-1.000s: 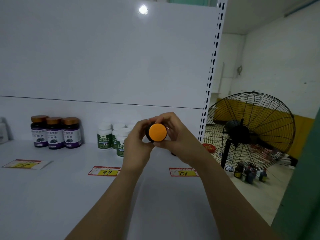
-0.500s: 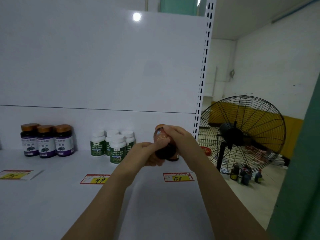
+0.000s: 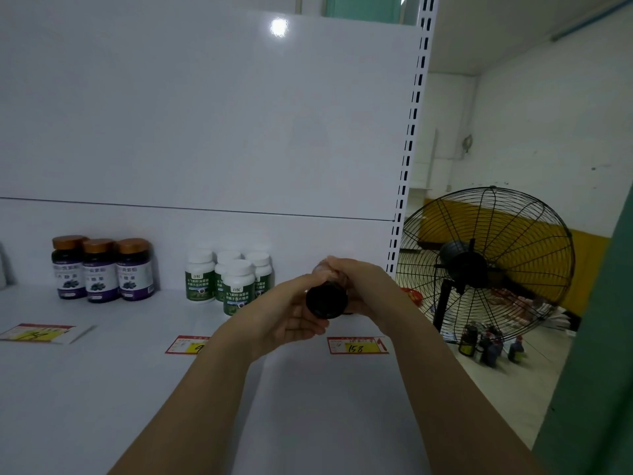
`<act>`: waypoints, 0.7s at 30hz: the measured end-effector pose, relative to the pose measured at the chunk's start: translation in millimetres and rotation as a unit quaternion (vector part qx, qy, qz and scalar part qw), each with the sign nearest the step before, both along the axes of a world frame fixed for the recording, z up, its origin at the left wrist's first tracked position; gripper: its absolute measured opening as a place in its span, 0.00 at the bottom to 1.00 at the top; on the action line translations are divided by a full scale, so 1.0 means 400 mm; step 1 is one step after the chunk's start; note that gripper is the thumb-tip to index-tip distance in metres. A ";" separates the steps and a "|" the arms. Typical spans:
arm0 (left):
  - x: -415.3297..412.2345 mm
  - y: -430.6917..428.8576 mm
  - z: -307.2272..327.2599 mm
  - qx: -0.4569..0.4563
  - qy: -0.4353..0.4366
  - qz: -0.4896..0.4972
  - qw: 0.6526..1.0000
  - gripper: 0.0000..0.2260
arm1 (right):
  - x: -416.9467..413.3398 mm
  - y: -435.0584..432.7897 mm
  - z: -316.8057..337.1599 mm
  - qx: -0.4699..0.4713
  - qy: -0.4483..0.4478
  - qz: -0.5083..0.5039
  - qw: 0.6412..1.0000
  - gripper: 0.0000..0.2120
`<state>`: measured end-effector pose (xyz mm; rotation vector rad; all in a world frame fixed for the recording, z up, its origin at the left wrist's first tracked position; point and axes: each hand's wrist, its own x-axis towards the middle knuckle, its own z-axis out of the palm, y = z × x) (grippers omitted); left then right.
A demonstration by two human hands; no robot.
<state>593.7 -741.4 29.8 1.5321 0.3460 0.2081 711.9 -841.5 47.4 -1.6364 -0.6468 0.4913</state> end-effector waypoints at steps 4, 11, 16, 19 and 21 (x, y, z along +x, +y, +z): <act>-0.004 0.001 -0.008 0.031 -0.042 0.011 0.999 0.20 | 0.003 -0.022 0.008 0.038 -0.048 -0.002 0.998 0.15; -0.020 -0.005 -0.004 0.143 -0.086 0.031 0.986 0.16 | -0.022 -0.058 0.037 0.104 -0.103 0.063 0.987 0.16; -0.011 -0.003 -0.014 0.182 -0.068 0.049 0.980 0.12 | -0.033 -0.062 0.040 0.059 -0.196 -0.007 0.979 0.14; -0.002 0.003 -0.029 0.198 -0.052 0.066 0.977 0.15 | -0.032 -0.049 0.036 -0.006 -0.270 -0.030 0.962 0.15; 0.001 0.006 -0.036 0.214 -0.048 0.083 0.972 0.17 | -0.031 -0.045 0.060 -0.077 -0.327 -0.019 0.942 0.19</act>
